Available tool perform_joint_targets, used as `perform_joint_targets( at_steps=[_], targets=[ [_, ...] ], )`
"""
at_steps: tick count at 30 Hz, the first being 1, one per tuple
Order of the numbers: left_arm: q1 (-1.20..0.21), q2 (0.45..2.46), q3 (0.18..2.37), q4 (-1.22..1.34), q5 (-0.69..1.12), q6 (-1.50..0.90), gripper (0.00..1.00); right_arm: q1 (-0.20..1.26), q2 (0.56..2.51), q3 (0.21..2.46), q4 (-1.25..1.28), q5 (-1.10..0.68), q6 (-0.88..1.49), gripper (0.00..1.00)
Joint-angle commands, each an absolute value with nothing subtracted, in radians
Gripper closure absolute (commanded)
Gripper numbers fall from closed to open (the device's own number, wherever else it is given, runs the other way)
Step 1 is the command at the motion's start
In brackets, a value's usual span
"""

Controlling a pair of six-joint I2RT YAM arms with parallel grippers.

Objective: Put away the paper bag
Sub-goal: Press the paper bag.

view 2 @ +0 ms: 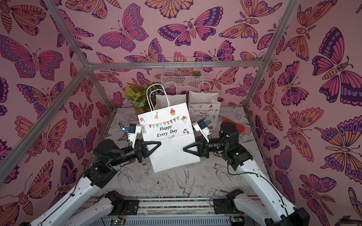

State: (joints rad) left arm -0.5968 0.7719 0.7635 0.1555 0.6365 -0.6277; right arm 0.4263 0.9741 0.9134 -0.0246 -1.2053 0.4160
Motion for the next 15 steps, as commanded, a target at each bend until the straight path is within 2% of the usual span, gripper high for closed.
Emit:
perform_joint_targets(
  at_steps=[1, 10, 12, 15],
  targets=[
    [-0.6, 0.785, 0.776, 0.122, 0.669, -0.597, 1.0, 0.433, 0.947, 0.951, -0.017, -1.197, 0.404, 0.6],
    [-0.6, 0.828, 0.778, 0.109, 0.751, -0.592, 1.0, 0.433, 0.955, 0.927, 0.123, -1.142, 0.501, 0.59],
    [-0.602, 0.832, 0.777, 0.11, 0.756, -0.589, 1.0, 0.431, 0.965, 0.925, 0.134, -1.135, 0.509, 0.66],
    [-0.603, 0.833, 0.777, 0.11, 0.753, -0.586, 1.0, 0.432, 0.973, 0.925, 0.14, -1.134, 0.516, 0.81]
  ],
)
